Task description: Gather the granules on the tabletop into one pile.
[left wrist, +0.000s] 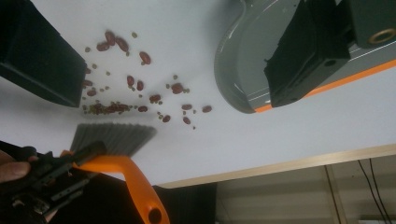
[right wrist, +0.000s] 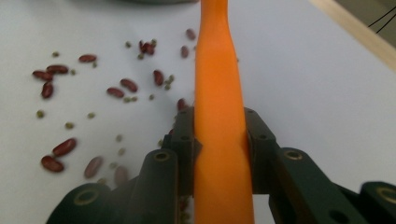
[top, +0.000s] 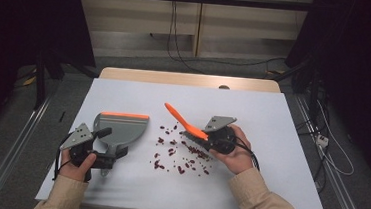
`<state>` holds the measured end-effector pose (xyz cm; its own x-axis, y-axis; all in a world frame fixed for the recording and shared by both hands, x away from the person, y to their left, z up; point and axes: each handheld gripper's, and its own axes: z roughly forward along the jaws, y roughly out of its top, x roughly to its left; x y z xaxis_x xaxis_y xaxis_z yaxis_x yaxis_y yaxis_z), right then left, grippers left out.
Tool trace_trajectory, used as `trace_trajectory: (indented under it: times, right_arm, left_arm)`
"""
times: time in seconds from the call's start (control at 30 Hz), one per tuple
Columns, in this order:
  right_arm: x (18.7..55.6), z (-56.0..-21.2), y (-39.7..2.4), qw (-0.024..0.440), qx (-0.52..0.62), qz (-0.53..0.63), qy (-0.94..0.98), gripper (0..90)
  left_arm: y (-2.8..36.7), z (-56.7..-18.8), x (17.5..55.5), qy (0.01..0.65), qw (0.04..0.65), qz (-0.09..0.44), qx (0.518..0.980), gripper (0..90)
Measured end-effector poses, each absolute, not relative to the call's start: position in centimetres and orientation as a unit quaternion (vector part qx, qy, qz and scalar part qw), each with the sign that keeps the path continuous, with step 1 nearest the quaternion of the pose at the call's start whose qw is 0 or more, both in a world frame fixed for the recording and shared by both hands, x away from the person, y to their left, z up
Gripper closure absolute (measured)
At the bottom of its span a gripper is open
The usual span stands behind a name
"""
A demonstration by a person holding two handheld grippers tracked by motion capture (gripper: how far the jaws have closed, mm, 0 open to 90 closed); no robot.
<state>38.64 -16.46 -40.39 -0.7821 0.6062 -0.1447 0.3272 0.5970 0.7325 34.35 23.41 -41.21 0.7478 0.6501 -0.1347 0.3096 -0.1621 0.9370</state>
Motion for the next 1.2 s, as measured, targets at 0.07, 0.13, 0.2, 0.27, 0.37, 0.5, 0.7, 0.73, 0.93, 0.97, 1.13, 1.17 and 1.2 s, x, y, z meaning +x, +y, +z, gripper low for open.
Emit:
trace_trajectory:
  times: [0.07,0.13,0.2,0.27,0.37,0.5,0.7,0.73,0.93,0.97,1.13,1.17,1.2]
  right_arm:
    - [39.6,-40.1,-16.6,0.195,0.267,0.364,0.871,71.4]
    - [40.8,-40.0,-16.6,0.199,0.273,0.365,0.868,71.4]
    - [42.0,-40.3,-16.5,0.207,0.280,0.357,0.867,71.4]
    - [43.3,-40.6,-16.2,0.211,0.281,0.357,0.866,71.4]
    - [44.9,-41.1,-15.6,0.210,0.286,0.362,0.862,71.4]
    - [46.4,-41.3,-14.1,0.215,0.278,0.350,0.868,71.4]
    - [48.1,-42.2,-12.2,0.222,0.261,0.332,0.879,71.4]
    - [48.2,-42.4,-11.9,0.216,0.258,0.336,0.880,71.4]
    - [47.0,-42.4,-11.1,0.198,0.222,0.323,0.899,71.3]
    - [46.8,-42.4,-11.1,0.196,0.219,0.323,0.900,71.3]
    - [44.8,-42.3,-11.3,0.187,0.192,0.329,0.905,71.2]
    - [44.5,-42.3,-11.3,0.185,0.188,0.329,0.907,71.2]
    - [44.1,-42.3,-11.4,0.183,0.185,0.330,0.907,71.2]
  left_arm:
    - [23.4,-41.2,34.4,0.322,0.561,0.151,0.748,4.8]
    - [23.4,-41.3,34.5,0.322,0.561,0.150,0.748,4.8]
    - [23.4,-41.4,34.5,0.324,0.561,0.149,0.747,4.8]
    - [23.5,-41.4,34.5,0.325,0.561,0.148,0.747,4.8]
    - [23.5,-41.6,34.6,0.328,0.559,0.146,0.747,4.8]
    - [23.6,-41.6,34.7,0.330,0.559,0.144,0.746,4.8]
    - [23.7,-41.8,34.9,0.334,0.560,0.141,0.745,4.8]
    - [23.8,-41.8,34.9,0.335,0.561,0.141,0.744,4.8]
    - [24.0,-41.7,34.8,0.336,0.562,0.142,0.743,4.8]
    - [24.0,-41.7,34.8,0.335,0.563,0.142,0.742,4.8]
    - [23.9,-41.7,34.8,0.334,0.562,0.142,0.744,4.8]
    - [23.9,-41.7,34.8,0.332,0.562,0.142,0.744,4.8]
    - [23.9,-41.7,34.7,0.333,0.564,0.141,0.742,4.8]
